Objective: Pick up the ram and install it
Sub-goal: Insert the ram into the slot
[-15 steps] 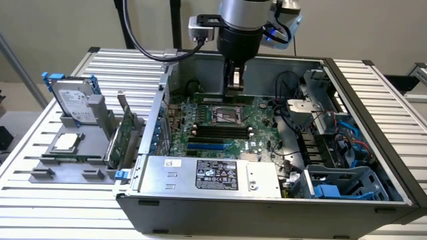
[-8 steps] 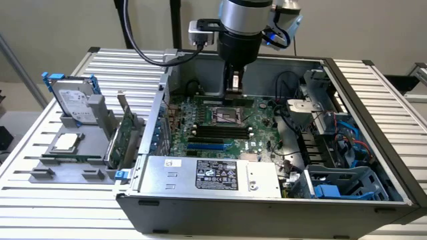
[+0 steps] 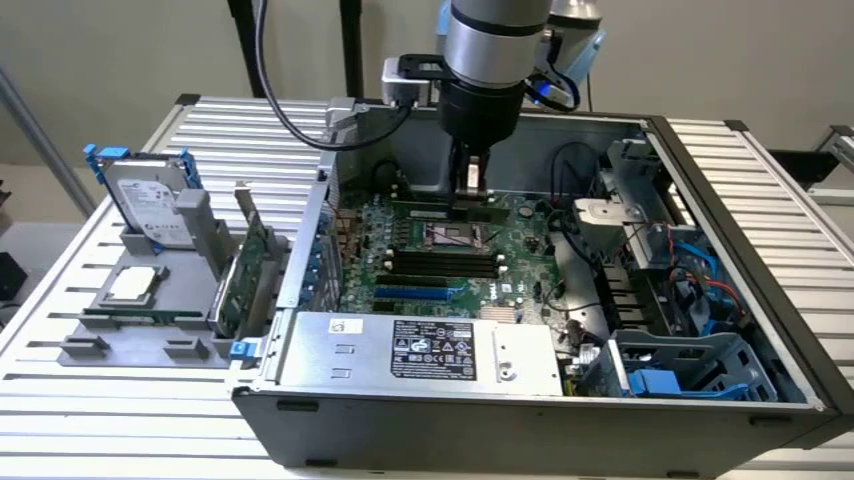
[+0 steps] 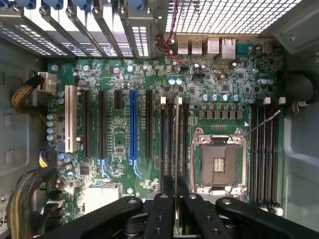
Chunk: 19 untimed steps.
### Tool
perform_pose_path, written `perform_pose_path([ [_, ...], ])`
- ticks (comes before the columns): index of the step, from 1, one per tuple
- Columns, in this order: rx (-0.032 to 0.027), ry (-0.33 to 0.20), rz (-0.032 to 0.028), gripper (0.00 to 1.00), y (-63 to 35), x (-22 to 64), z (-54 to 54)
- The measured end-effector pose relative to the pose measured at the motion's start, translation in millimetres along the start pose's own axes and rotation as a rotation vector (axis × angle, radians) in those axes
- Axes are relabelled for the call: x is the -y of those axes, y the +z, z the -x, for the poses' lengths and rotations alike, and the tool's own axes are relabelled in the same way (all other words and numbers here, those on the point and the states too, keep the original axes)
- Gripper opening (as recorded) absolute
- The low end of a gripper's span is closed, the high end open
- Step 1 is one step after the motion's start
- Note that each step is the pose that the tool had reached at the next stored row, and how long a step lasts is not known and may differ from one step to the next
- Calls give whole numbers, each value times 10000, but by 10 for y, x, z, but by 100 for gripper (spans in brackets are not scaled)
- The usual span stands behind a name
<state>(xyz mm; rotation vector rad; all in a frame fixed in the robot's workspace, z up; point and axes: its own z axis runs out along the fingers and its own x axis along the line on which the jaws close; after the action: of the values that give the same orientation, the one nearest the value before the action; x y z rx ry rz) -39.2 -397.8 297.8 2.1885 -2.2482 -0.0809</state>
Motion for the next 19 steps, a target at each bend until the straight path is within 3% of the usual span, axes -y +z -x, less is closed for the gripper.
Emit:
perform_pose_path([
  [19, 2, 20, -1, 0, 346, 15, -14],
])
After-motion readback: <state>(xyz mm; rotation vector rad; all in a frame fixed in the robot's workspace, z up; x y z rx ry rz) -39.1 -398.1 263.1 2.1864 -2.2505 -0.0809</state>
